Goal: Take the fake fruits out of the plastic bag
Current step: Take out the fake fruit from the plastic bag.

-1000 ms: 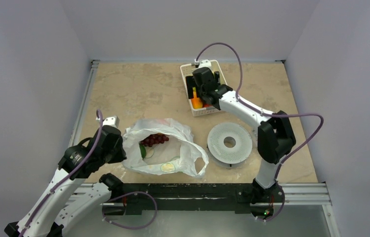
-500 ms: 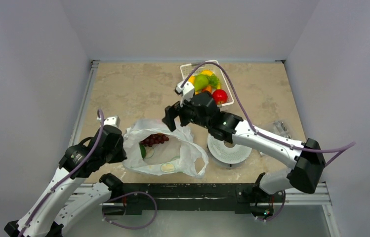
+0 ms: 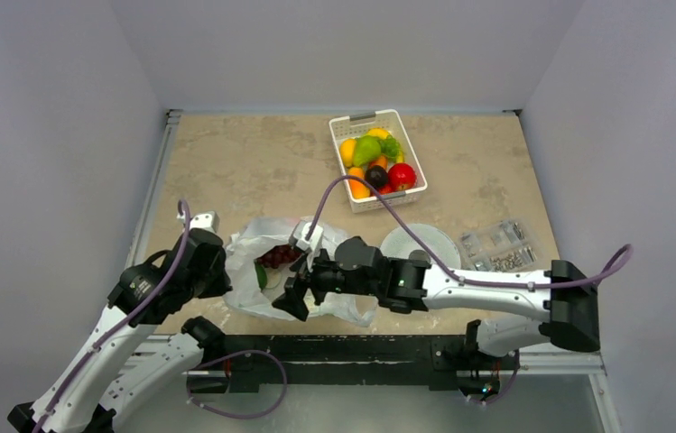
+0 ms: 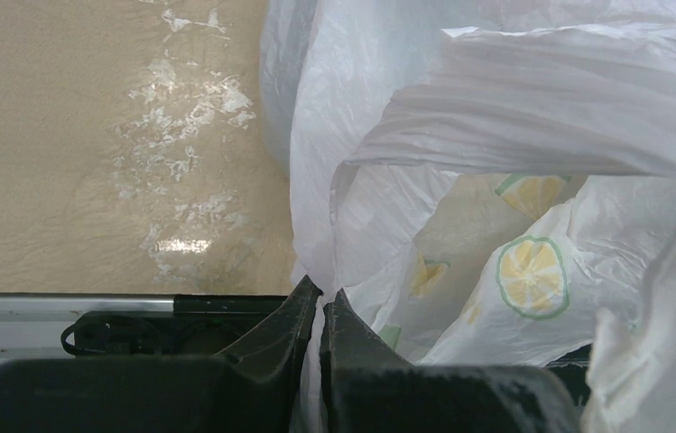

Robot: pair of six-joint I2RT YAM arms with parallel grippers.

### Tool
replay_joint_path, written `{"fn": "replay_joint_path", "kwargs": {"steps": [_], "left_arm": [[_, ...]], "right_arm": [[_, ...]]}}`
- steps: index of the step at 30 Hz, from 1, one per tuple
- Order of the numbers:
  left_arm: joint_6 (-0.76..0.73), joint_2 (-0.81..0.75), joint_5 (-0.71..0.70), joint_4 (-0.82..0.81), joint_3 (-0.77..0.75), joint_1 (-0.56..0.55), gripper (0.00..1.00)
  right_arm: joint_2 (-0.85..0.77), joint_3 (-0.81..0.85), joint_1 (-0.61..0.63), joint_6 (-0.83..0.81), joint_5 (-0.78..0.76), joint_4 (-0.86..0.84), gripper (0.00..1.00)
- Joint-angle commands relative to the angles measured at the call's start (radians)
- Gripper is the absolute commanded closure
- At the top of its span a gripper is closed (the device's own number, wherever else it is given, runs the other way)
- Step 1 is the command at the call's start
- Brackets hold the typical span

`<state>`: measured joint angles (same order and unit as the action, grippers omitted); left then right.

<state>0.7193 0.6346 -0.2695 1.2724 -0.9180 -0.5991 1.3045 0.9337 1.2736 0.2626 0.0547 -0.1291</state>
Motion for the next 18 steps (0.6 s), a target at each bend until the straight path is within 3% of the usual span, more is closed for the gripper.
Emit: {"fn": "replay_joint_path", "kwargs": {"steps": [1, 3, 6, 10, 13, 18], "left_arm": [[0.009, -0.016, -0.016, -0.017, -0.001, -0.011, 1.0], [0.008, -0.019, -0.013, -0.018, -0.002, -0.013, 1.0], [0.006, -0.025, -0.01, -0.022, 0.0, -0.016, 1.0], [0.003, -0.008, -0.004, -0.022, 0.0, -0.017, 1.0], [0.004, 0.004, -0.007, -0.018, -0.002, -0.016, 1.0], [0.01, -0.011, -0.014, -0.018, -0.001, -0.019, 1.0]], "right_arm": [[0.095, 0.02, 0.012, 0.079, -0.127, -0.059, 0.13], [0.144, 0.036, 0.012, 0.104, -0.188, -0.059, 0.21], [0.209, 0.057, 0.013, 0.156, -0.252, -0.055, 0.4], [0.308, 0.085, 0.012, 0.132, -0.302, -0.087, 0.49], [0.388, 0.104, 0.014, 0.089, -0.339, -0.139, 0.5], [0.475, 0.101, 0.013, 0.035, -0.415, -0.3, 0.38]]}}
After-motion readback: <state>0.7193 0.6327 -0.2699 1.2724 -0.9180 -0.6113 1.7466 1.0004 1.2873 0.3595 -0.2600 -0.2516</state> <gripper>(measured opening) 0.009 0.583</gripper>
